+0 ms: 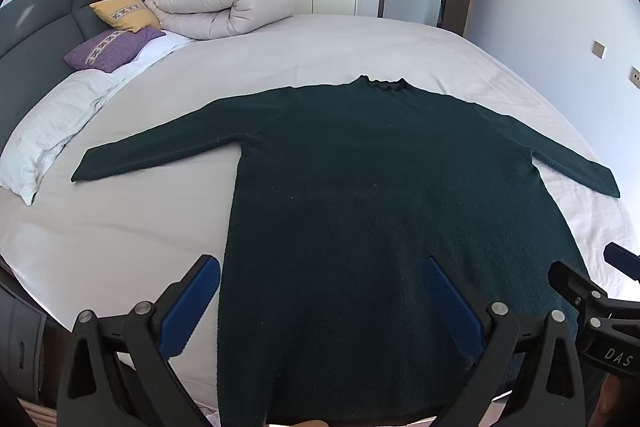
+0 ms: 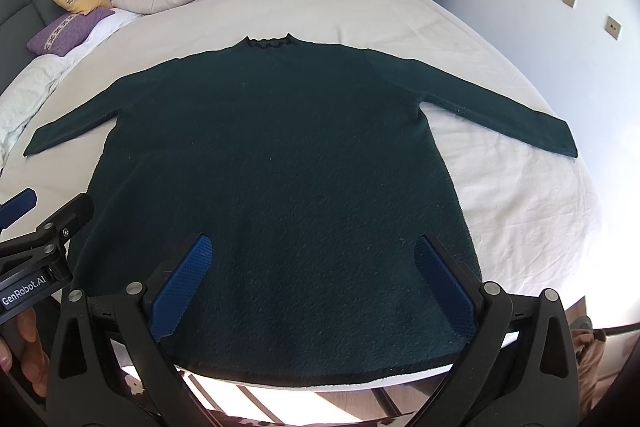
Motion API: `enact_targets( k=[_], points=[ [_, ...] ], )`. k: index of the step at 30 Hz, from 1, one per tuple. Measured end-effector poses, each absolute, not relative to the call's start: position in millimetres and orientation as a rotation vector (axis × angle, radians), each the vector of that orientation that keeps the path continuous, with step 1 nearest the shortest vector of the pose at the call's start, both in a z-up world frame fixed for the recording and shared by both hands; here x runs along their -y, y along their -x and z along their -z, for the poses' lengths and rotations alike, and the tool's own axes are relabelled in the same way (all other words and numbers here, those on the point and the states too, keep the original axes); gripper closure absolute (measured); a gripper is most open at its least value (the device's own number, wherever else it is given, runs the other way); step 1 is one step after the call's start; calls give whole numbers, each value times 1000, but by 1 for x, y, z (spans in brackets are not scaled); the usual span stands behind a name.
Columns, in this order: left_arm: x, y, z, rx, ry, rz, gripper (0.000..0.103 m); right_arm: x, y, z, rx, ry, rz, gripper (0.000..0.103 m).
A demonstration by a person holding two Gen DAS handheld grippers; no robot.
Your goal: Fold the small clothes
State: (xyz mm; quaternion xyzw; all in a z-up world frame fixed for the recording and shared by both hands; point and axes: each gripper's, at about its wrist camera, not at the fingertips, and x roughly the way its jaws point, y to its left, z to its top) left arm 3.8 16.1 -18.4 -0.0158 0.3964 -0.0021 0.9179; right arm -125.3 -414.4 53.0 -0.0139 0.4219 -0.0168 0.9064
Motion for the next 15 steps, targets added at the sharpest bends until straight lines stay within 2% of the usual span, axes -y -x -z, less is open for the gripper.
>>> enact_targets(
  k=[15],
  points=[
    [-34,-6,25,-800,115,18,0,403,115,-48,-900,65,33,0]
  ],
)
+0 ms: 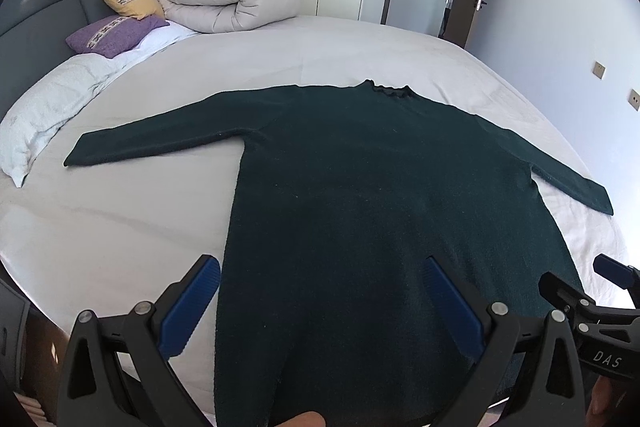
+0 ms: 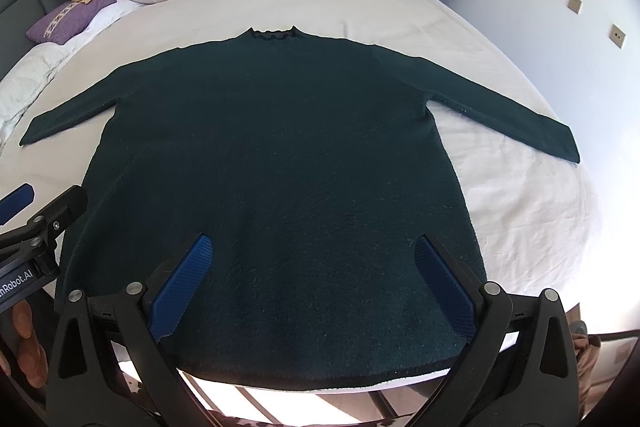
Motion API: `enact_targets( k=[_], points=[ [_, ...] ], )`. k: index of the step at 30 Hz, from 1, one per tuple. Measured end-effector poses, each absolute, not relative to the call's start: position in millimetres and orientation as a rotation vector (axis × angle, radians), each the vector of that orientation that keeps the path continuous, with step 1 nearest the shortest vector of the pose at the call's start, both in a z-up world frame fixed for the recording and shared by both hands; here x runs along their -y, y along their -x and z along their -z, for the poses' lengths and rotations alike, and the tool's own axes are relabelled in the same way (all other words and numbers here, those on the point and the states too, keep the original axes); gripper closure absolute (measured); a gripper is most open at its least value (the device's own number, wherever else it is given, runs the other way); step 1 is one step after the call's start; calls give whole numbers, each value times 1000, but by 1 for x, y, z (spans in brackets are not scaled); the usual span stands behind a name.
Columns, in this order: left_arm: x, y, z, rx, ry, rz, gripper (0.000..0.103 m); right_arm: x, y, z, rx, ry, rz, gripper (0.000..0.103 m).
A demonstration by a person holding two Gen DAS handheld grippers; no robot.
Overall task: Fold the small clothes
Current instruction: 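Grasp the sweater sleeve cuff with the left gripper and lift it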
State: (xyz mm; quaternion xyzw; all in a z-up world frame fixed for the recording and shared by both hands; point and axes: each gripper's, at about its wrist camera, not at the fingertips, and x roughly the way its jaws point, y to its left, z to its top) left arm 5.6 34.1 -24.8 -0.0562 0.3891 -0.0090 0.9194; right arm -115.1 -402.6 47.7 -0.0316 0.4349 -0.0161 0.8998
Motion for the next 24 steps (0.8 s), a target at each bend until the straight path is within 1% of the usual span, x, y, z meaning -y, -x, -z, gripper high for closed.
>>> enact_targets(
  k=[4,13,16,19,24],
  points=[
    [-60,-15,24,-784,163,22,0,403,106,-46,-910,66,10,0],
    [-172,-60,27,-766,410,-12,0,410,62,-62,-903,-94,-113,0],
    [-212,-77,40,-832,487,-56,0,405,46,-69,-910,-107,-140,0],
    [-272,-83,49,-765,652,-136,0,396,28,-73,-906,-94,-162,0],
    [-371,-99,80,-625,1021,-179,1,383,0,-63,-963,-139,-219,0]
  ],
)
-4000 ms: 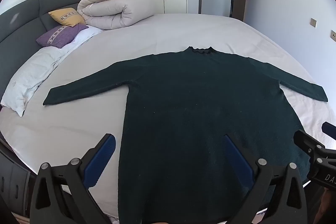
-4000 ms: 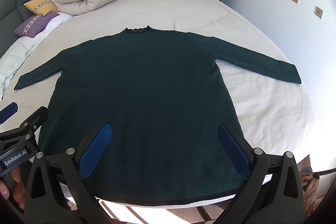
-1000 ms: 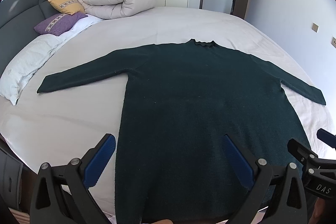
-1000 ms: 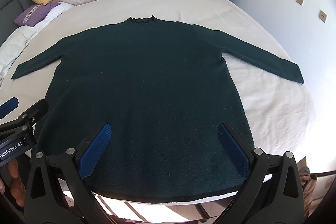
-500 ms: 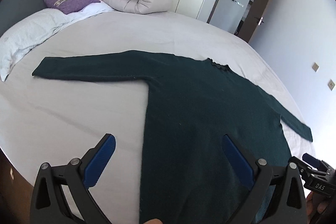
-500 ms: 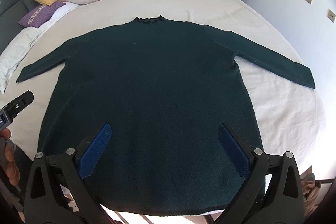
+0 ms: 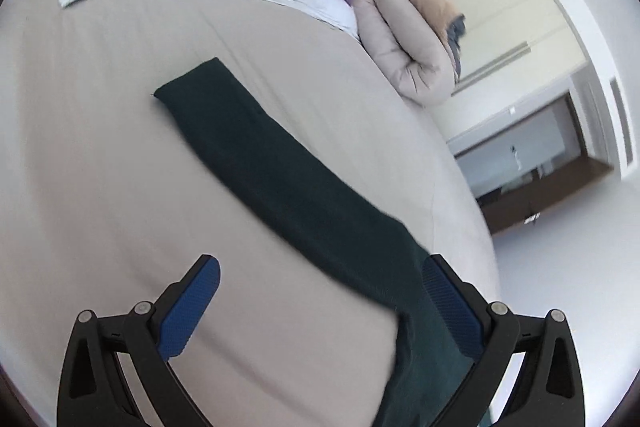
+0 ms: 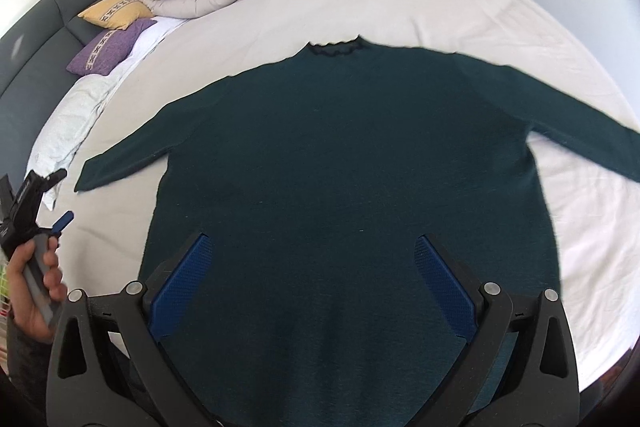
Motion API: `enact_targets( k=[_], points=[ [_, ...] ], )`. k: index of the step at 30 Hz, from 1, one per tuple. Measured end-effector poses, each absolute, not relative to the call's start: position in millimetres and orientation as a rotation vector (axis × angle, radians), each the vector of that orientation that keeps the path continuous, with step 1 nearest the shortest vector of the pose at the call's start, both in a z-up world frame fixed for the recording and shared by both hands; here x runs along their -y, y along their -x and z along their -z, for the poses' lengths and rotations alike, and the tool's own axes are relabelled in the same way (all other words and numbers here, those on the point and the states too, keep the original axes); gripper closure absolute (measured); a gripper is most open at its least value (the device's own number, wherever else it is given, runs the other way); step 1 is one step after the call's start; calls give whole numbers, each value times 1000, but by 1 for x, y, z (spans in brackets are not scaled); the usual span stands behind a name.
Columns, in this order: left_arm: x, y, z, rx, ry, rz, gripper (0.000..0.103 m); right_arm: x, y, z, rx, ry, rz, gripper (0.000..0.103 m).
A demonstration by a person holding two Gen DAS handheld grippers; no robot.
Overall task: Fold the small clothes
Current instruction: 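Grasp the sweater sleeve cuff with the left gripper and lift it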
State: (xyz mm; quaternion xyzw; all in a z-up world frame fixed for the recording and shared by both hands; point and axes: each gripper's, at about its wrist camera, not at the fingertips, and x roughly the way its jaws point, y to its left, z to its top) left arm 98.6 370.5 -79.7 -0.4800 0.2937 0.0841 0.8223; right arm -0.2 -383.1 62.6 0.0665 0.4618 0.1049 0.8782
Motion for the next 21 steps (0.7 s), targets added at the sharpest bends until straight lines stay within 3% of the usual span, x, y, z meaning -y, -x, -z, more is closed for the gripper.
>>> enact_targets(
  k=[6,13,16,18,20,21],
  points=[
    [-434,-124,127,-575,1290,-253,15,360,-17,-43,-975,-144,-260,14],
    [-456,-144,134,-510,1353,-289,16,350,-35,-23,-992,-142,-254,20],
    [-467,-147,143,-498,1390,-332,34,349,-39,-18,-999,-157,-251,20],
    [-470,-151,147,-513,1392,-338,69,349,-39,-14,-1002,-165,-252,20],
    [-469,-153,148,-544,1376,-353,95,351,-43,-9,-1004,-173,-251,20],
    [-466,-156,145,-555,1351,-363,97,353,-41,-8,-1005,-181,-249,20]
  ],
)
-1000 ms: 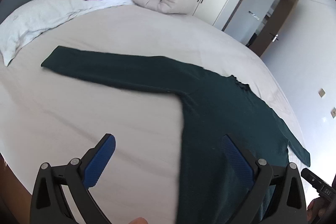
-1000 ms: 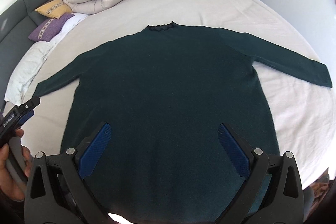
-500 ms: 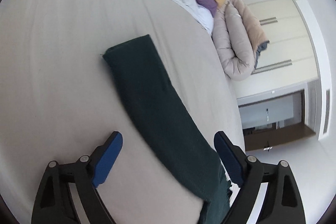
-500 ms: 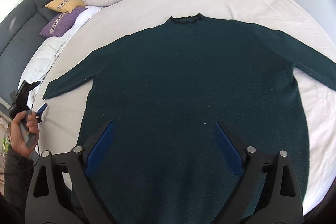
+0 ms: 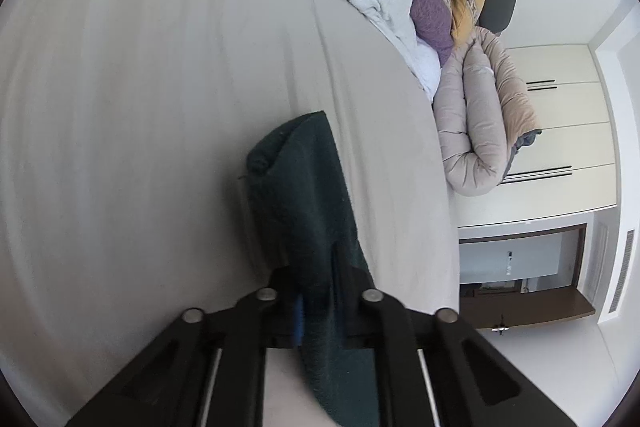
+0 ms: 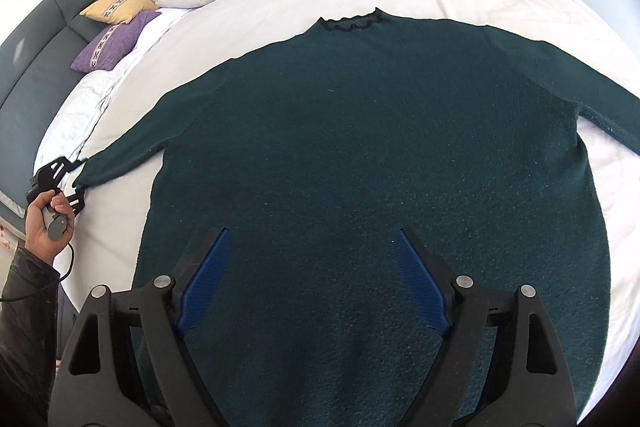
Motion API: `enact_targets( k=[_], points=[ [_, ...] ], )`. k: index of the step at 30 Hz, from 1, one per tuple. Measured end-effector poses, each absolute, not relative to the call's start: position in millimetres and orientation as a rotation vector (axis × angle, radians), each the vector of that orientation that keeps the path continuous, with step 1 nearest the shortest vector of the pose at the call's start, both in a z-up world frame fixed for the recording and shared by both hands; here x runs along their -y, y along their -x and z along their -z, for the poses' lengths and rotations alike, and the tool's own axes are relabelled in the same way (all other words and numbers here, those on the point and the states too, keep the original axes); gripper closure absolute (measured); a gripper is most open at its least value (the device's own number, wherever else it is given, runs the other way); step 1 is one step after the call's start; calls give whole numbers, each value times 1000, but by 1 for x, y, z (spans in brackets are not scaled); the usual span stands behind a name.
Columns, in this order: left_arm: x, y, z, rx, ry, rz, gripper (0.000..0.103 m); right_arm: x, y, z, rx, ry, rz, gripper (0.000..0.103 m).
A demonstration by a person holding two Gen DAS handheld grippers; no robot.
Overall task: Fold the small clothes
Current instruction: 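Grasp the sweater sleeve cuff with the left gripper and lift it, then fold the held sleeve across the sweater body with the left gripper, release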
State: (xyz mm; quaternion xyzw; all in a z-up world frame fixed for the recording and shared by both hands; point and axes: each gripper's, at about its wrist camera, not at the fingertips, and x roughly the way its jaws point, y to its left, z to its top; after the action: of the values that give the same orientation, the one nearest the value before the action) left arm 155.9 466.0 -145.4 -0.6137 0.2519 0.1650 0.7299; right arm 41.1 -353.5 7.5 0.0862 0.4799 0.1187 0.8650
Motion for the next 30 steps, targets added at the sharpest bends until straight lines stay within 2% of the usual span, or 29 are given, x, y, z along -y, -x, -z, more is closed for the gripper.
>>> enact_targets(
  k=[3,6,10,13,16,19,24,28,30],
  points=[
    [-441,-172,119,-582,1180,-344,97,362,-45,-1,-1005,-213,-239,20],
    [-384,-210,77,-623,936,-248,96,370,-52,5,-1001,-244,-230,24],
    [-244,-258,31,-698,507,-47,96,388,-66,14,-1001,-296,-217,25],
    [-129,-268,36,-747,151,58,96,409,-84,20,-998,-383,-212,25],
    [-46,-258,71,-775,-177,82,96,431,-112,27,-1004,-488,-248,25],
    [-22,-249,103,-803,-302,52,96,449,-140,33,-1021,-600,-316,25],
    [-23,-239,105,-764,-331,48,93,437,-200,53,-1085,-794,-468,25],
    [-19,-236,109,-748,-327,38,90,393,-251,78,-1165,-940,-570,39],
    [-18,-235,109,-734,-332,31,90,371,-272,86,-1198,-982,-613,39]
  ],
)
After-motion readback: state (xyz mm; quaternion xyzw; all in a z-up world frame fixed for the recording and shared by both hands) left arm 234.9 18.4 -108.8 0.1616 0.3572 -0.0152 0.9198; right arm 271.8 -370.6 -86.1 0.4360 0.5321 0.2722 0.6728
